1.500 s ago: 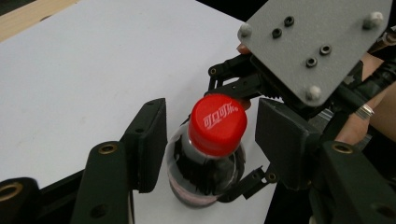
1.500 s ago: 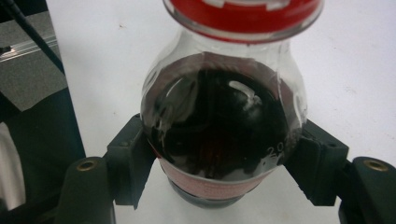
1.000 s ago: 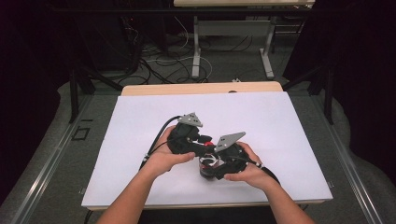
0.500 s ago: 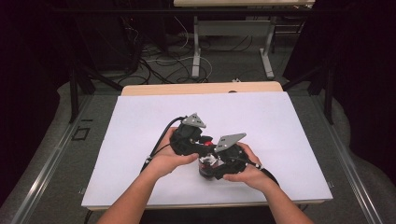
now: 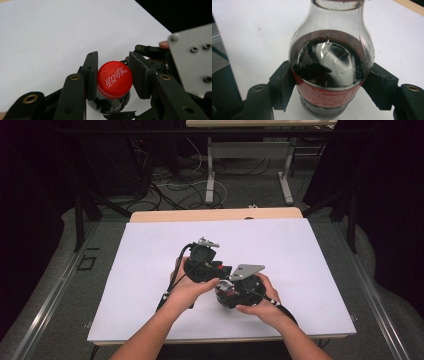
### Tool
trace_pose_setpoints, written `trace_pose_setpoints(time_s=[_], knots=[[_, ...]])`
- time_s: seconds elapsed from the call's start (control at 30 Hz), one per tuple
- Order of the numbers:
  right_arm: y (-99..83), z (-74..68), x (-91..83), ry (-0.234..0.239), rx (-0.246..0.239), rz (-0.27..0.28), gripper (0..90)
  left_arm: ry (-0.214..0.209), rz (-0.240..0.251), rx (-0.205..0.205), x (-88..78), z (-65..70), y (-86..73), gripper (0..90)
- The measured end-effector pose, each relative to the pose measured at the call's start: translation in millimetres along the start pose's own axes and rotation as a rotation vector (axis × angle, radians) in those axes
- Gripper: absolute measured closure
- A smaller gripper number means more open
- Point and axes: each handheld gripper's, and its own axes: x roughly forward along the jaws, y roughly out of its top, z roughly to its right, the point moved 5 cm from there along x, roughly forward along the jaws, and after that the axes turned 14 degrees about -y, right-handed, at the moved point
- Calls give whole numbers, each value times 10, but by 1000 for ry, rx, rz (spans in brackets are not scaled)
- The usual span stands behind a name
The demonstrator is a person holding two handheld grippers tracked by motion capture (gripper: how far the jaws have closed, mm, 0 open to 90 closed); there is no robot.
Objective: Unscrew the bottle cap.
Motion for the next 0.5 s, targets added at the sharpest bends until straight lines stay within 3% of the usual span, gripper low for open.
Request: trace_pose_setpoints(time_s=[0.1, 0.2, 0.3, 0.4, 0.5], knots=[[-8, 5, 12, -4, -6, -1, 306, 5, -2, -39, 5, -18, 2, 606], [-14, 8, 13, 10, -13, -10, 305, -5, -8, -36, 10, -28, 1, 602], [-7, 7, 14, 16, 8, 6, 306, -11, 0, -7, 17, -41, 6, 519], [0, 1, -13, 51, 7, 12, 306, -54, -10, 72, -19, -69, 8, 454], [-2, -19, -29, 99, -5, 13, 305, -110, -29, 118, -67, -95, 2, 420]])
